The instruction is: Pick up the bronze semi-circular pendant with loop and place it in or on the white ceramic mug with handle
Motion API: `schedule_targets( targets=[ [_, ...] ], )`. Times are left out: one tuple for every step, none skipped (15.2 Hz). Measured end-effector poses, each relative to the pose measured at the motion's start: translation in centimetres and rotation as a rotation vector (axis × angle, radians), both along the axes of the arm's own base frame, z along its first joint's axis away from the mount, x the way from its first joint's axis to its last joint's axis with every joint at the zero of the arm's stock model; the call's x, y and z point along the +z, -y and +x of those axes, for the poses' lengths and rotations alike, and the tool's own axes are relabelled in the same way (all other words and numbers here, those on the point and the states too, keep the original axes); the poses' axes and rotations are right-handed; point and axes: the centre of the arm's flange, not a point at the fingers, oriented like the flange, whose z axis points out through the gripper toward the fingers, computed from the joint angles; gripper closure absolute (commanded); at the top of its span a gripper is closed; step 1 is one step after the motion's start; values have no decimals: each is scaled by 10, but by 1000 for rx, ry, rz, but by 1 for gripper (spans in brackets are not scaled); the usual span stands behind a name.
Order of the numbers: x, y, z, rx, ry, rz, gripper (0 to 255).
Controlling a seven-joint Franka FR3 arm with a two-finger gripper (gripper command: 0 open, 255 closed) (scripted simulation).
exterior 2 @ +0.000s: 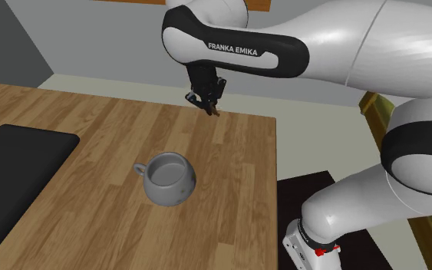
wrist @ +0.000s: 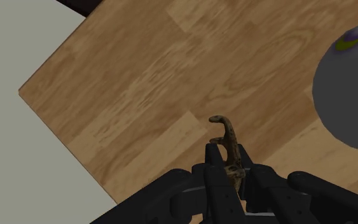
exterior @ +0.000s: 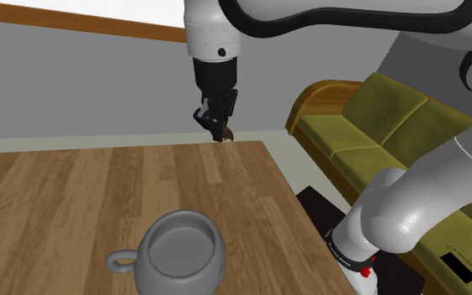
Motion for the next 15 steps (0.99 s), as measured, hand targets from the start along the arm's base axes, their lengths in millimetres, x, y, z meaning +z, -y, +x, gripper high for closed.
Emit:
schedule_targets(
  targets=[
    [1,-5,-4,0,0,0,255],
    [3,-13,-10,0,0,0,255],
    [1,-22,-17,1,0,0,255],
    [3,-32,-22,1,0,0,255],
    [3,-44,-31,2,0,0,255],
    [3,-56,-37,2,0,-1,255],
    [-1,-67,-46,1,0,0,255],
    [0,-78,-50,2,0,0,255],
    [0,-89,-57,2,0,0,255],
    [-3,-100,-65,2,0,0,255],
    [-3,-109,-73,2,0,-1,255],
    [-3,-119,-81,2,0,-1,255],
    [-5,-133,-89,4,0,0,255],
    [-4,-144,-95,3,0,-1,255],
    [-3,-155,-101,3,-1,-1,255]
  ],
)
